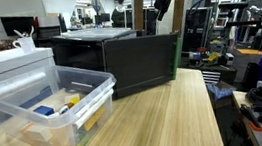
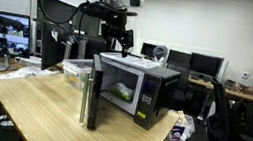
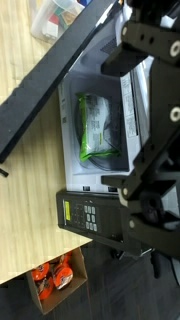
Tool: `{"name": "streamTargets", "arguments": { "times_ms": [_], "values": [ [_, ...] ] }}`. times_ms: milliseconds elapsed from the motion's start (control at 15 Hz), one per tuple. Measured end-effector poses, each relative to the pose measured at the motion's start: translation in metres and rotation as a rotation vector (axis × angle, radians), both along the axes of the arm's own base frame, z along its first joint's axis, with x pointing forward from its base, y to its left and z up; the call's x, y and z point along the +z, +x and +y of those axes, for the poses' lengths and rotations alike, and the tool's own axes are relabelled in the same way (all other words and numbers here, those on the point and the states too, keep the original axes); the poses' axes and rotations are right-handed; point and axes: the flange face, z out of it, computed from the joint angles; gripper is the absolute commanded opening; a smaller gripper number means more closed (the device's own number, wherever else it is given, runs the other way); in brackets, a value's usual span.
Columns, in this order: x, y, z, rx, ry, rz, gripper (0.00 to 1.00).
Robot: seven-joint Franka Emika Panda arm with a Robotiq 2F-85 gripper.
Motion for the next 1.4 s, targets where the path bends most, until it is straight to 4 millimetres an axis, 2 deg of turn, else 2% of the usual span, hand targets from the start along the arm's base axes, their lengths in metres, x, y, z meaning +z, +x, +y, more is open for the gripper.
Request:
{"name": "streamTargets", "arguments": {
  "times_ms": [600, 933, 1400],
  "values": [
    [-0.052, 0.035, 0.018, 0.045, -0.013, 0.101, 1.0],
    [-0.064, 0.043, 0.024, 0.079, -0.039, 0.134, 1.0],
    [-0.072, 0.045, 0.047, 0.183, -0.127, 0.181, 1.0]
  ]
}}
